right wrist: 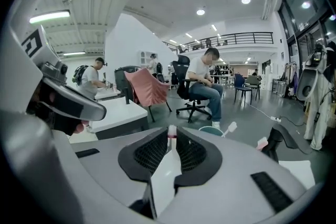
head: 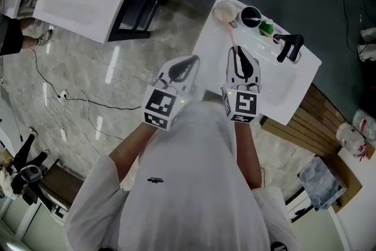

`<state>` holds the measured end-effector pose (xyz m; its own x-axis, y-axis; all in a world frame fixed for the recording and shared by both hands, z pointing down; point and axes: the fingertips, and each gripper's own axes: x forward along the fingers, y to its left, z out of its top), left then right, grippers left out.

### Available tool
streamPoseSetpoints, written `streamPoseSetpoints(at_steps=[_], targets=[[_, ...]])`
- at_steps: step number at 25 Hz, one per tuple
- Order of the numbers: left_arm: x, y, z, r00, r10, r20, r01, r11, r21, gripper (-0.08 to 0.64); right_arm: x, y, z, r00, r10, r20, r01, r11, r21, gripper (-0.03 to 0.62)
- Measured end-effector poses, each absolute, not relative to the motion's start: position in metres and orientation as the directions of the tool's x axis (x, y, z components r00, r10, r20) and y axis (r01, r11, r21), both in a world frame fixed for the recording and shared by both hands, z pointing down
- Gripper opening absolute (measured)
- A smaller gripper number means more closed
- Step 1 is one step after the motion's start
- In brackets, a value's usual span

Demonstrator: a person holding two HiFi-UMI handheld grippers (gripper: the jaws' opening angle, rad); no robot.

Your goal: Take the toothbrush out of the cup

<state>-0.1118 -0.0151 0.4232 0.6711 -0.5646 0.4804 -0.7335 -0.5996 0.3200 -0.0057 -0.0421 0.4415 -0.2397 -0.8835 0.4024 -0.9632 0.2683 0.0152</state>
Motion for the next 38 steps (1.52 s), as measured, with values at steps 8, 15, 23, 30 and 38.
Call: streamPoseSetpoints(at_steps=[8, 15, 23, 30, 38], targets=[[-0.121, -0.007, 0.429, 0.663, -0.564, 0.492, -0.739, -0.598, 0.311, 0.003, -0.024, -0.016, 0.441, -0.286, -0.876, 0.388, -0.945, 0.324, 0.035, 0.043], [-0.125, -0.006, 0.442, 0.653, -0.558, 0.512, -0.747, -0.587, 0.312, 0.003, -0.030, -0.016, 0.487, -0.280, -0.852, 0.442, -0.949, 0.316, 0.008, 0.043], [-0.132, -0.006, 0.447, 0.646, -0.556, 0.523, -0.754, -0.572, 0.323, 0.003, -0.036, -0.019, 0.531, -0.214, -0.842, 0.495, -0.961, 0.273, 0.050, 0.043], [-0.138, -0.006, 0.455, 0.641, -0.552, 0.533, -0.758, -0.564, 0.328, 0.003, -0.045, -0.008, 0.574, -0.137, -0.791, 0.596, -0.976, 0.209, 0.054, 0.044], [-0.143, -0.006, 0.467, 0.630, -0.541, 0.557, -0.765, -0.557, 0.324, 0.003, -0.050, 0.007, 0.626, -0.086, -0.702, 0.707, -0.987, 0.158, 0.037, 0.044]])
